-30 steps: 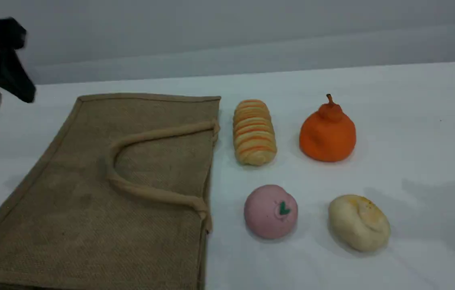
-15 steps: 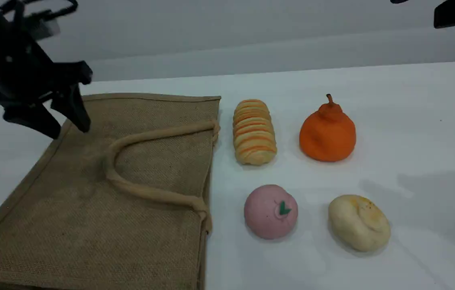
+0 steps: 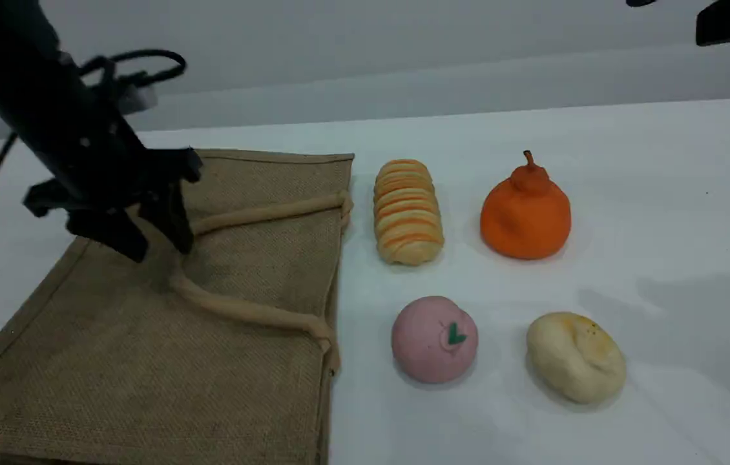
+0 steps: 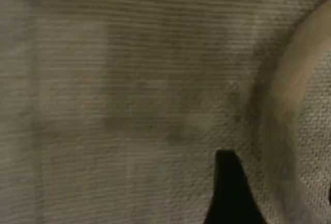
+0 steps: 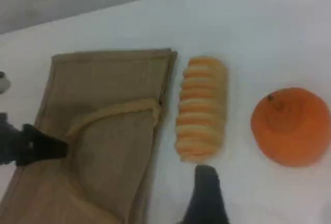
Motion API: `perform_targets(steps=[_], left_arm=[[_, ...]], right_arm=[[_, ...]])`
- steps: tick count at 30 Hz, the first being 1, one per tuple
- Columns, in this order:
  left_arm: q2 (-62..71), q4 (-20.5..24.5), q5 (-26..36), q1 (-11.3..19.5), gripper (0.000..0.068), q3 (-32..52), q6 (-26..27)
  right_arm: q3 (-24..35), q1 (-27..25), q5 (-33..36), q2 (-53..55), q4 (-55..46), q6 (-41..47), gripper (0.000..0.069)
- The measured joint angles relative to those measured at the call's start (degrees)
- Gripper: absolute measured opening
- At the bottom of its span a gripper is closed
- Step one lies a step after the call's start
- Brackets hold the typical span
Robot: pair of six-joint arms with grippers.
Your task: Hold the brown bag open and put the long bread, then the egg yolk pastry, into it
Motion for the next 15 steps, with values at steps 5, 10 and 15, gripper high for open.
perform_targets(steps=[5, 10, 15], left_arm=[[2.01, 0.04, -1.78, -0.18, 0.0394, -0.14, -1.29], [3.13, 0.04, -2.09, -0.18, 0.0392, -0.16, -1.61], [3.13, 0.04, -1.83, -0.18, 0.0342, -0.16, -1.72]], right_arm=[[0.00, 0.00, 0.32, 0.00, 0.00, 0.06, 0.0481], [0.00, 0.00, 0.39, 0.00, 0.00, 0.06, 0.0481], [0.00, 0.00, 0.39, 0.00, 0.00, 0.06, 0.0481]])
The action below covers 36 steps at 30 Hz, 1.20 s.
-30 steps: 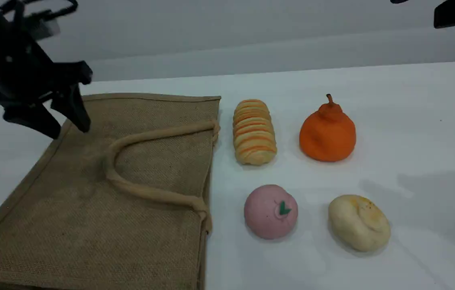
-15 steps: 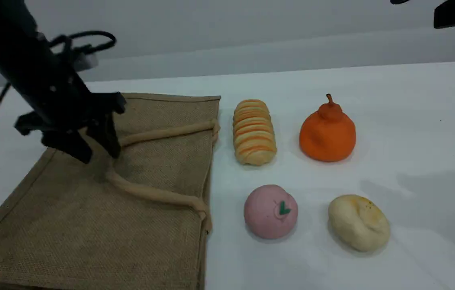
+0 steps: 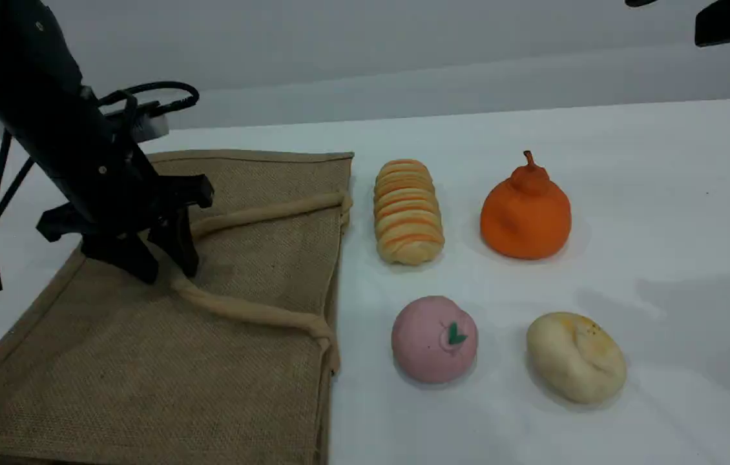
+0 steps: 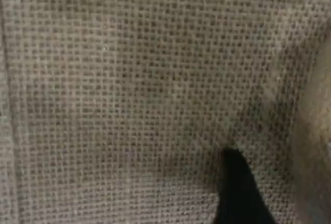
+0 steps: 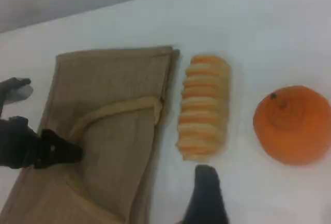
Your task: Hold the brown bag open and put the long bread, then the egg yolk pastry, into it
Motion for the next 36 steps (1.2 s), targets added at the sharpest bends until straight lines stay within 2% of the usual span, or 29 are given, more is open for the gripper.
perform_targets(steps=[3, 8, 12, 15, 19, 24, 27, 32, 36], left_arm=[[0.00, 0.00, 0.99, 0.00, 0.0261, 0.00, 0.00], [-0.85, 0.00, 1.97, 0.00, 0.0090, -0.04, 0.08], [-4.54, 0.07, 4.08, 0.00, 0.0087, -2.33, 0.53], [-8.31, 0.14, 8.14, 0.00, 0.0087, -6.16, 2.06], [-13.17, 0.84, 17.64, 0.06, 0.0087, -13.98, 5.84], [-16.76, 5.38, 30.38, 0.06, 0.0087, -25.02, 6.25], [-17.22, 6.94, 36.22, 0.06, 0.0087, -31.05, 8.31], [-18.33, 6.53, 37.69, 0.06, 0.0087, -38.09, 11.00], [-19.50, 6.11, 37.50, 0.06, 0.0087, -38.47, 14.11]], right_arm=[[0.00, 0.00, 0.00, 0.00, 0.00, 0.05, 0.0481], [0.00, 0.00, 0.00, 0.00, 0.00, 0.05, 0.0481], [0.00, 0.00, 0.00, 0.00, 0.00, 0.05, 0.0481], [0.00, 0.00, 0.00, 0.00, 0.00, 0.07, 0.0481], [0.00, 0.00, 0.00, 0.00, 2.23, -0.99, 0.0481], [0.00, 0.00, -0.13, 0.00, 6.44, -5.38, 0.0481], [0.00, 0.00, -0.13, 0.00, 8.79, -7.60, 0.0481], [0.00, 0.00, -0.17, 0.00, 11.63, -10.42, 0.0481], [0.00, 0.00, -0.17, 0.66, 12.86, -11.69, 0.0481]])
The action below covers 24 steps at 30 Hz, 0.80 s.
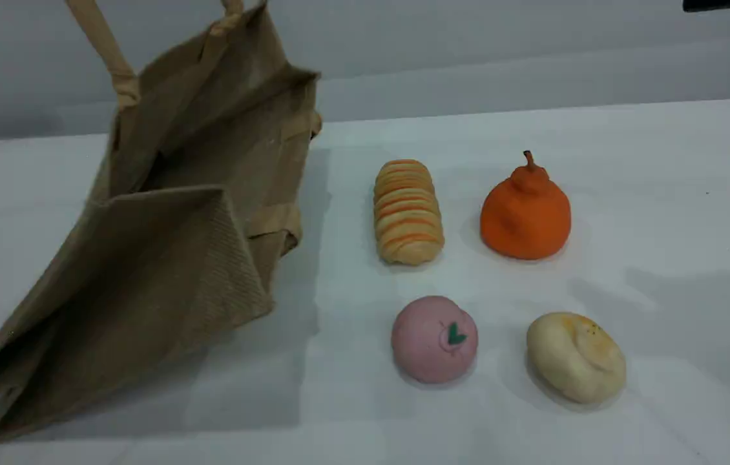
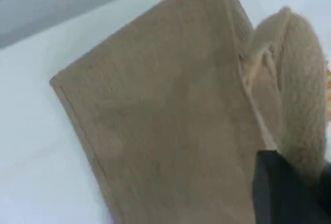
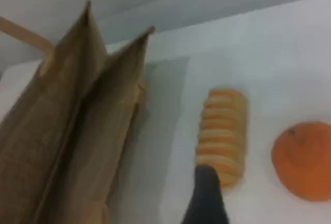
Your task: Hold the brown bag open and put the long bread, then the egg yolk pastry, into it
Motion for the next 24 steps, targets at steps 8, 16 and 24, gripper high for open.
perform_targets(steps=[8, 16, 24], left_arm=[[-0.99, -3.78, 0.00, 0.00, 0.0087, 0.10, 8.68], [-1.18, -8.50, -0.05, 0.00, 0.0087, 0.10, 13.00], [-1.24, -8.02, -0.11, 0.00, 0.0087, 0.10, 12.62]], right_arm=[[0.00, 0.00, 0.00, 3.89, 4.33, -4.52, 0.0481], [-0.13, 0.00, 0.88, 9.79, 16.01, -17.97, 0.0481], [-6.14, 3.88, 5.16, 18.85, 16.12, -22.26, 0.0481]])
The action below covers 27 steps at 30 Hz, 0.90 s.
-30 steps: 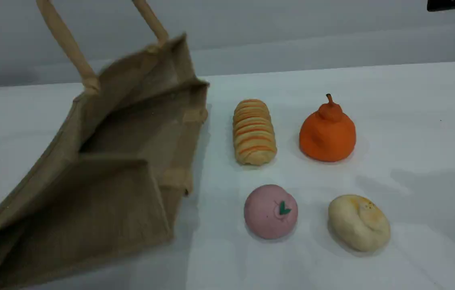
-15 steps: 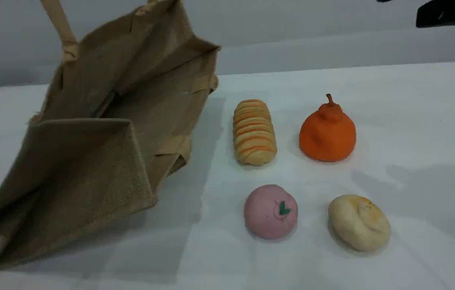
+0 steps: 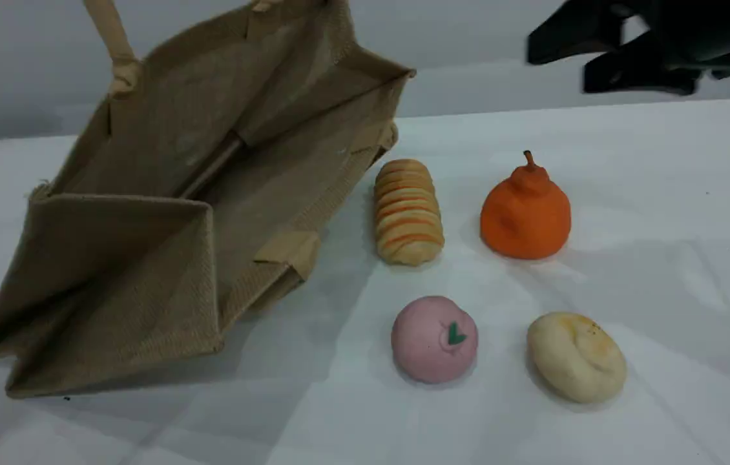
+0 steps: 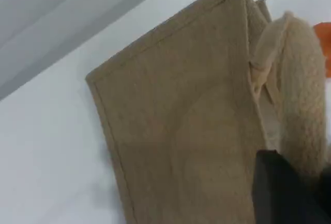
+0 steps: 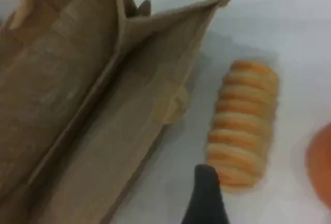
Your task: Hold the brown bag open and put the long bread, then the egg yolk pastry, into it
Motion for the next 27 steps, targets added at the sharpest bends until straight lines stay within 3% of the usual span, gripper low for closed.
perform_targets(steps=[11, 27], left_arm=[[-2.09, 2.09, 0.00, 0.00, 0.0087, 0.00, -1.17], [-2.41, 1.94, 0.00, 0.04, 0.0087, 0.00, -2.67]], right_arm=[[-13.02, 9.77, -2.29, 15.20, 0.00, -0.06, 0.0481], [-24.45, 9.75, -5.55, 29.69, 0.00, -0.41, 0.0481]])
